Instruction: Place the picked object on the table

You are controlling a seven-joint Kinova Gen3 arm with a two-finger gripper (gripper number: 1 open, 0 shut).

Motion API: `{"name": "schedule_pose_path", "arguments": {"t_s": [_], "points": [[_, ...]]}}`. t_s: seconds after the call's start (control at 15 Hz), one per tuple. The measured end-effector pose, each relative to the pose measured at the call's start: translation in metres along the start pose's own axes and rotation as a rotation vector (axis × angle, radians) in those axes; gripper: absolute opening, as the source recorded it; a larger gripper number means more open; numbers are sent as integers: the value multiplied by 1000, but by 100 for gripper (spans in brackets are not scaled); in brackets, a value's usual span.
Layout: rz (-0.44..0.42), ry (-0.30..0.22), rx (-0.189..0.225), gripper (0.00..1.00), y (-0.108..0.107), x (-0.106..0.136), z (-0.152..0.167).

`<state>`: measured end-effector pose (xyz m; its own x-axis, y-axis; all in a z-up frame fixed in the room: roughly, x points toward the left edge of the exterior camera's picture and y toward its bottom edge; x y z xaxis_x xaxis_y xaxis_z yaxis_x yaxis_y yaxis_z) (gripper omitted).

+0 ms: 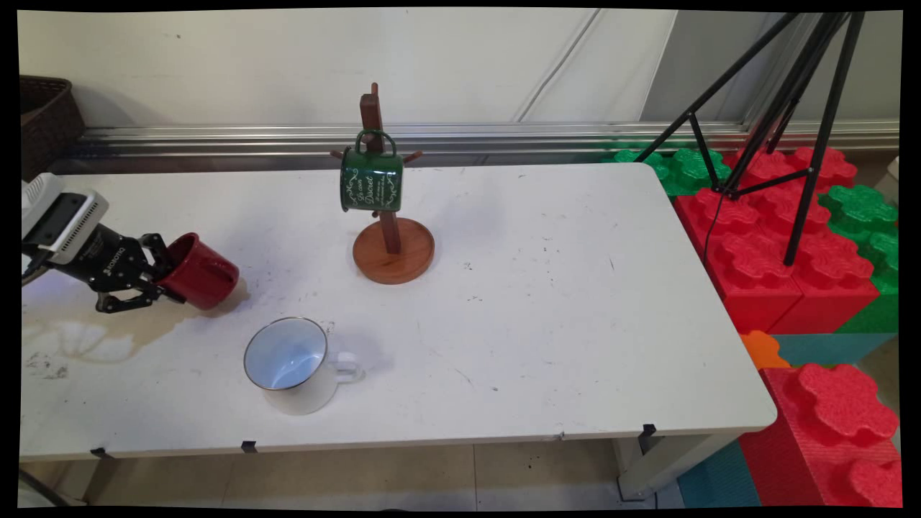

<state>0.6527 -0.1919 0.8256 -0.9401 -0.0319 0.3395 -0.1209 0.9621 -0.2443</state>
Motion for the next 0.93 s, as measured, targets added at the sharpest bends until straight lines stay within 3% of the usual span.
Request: {"name": "schedule_pose_path", "arguments": {"t_s": [0.6, 0.67, 0.93], "points": [[32, -26, -16, 0, 2, 0, 2], [36, -26, -17, 100, 1, 0, 2], [46, -28, -11, 100, 0, 1, 1]]}}
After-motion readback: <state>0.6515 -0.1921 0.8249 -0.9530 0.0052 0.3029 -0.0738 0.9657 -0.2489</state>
